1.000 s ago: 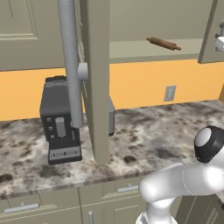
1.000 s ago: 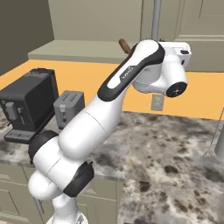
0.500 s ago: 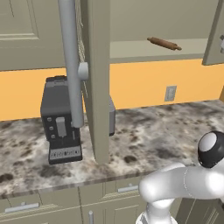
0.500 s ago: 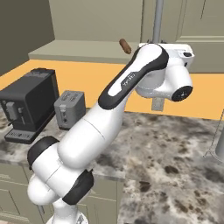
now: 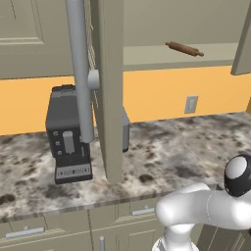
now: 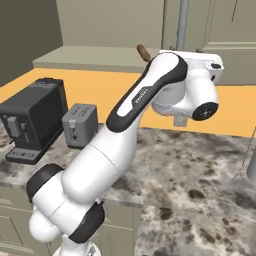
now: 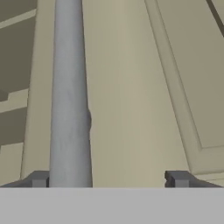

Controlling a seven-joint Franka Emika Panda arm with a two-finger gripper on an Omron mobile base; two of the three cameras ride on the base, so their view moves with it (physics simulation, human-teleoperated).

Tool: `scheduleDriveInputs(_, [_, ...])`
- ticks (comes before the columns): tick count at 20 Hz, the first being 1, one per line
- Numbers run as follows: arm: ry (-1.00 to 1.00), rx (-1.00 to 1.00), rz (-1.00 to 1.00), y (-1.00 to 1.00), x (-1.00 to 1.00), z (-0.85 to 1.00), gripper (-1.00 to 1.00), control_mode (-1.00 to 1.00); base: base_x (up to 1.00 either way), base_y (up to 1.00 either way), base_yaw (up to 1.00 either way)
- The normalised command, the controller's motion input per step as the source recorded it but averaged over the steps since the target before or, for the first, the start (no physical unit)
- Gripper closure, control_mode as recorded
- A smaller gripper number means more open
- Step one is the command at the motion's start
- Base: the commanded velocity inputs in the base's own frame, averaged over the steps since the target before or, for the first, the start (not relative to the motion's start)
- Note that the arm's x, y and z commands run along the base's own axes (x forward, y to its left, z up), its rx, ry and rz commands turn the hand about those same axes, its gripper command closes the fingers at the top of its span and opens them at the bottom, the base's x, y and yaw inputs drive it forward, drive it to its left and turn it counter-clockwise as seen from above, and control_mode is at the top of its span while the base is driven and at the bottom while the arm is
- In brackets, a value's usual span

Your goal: Open the cabinet, retrieve the rolling pin, and place it next to the meat on the cutting board to prepare for tenderizing.

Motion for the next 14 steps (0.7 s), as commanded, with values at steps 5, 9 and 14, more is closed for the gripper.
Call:
scheduleDriveInputs(5, [-0.05,-0.06,-0.01,0.00,-0.18,-0.01,-1.00,-1.00,0.00,0.00,0.00])
scheduleDriveInputs(9, [-0.16,-0.13,0.00,0.00,-0.77,0.00,-1.00,-1.00,0.00,0.00,0.00])
scheduleDriveInputs(14, [-0.19,-0.16,0.02,0.11,-0.99,0.00,-1.00,-1.00,0.00,0.00,0.00])
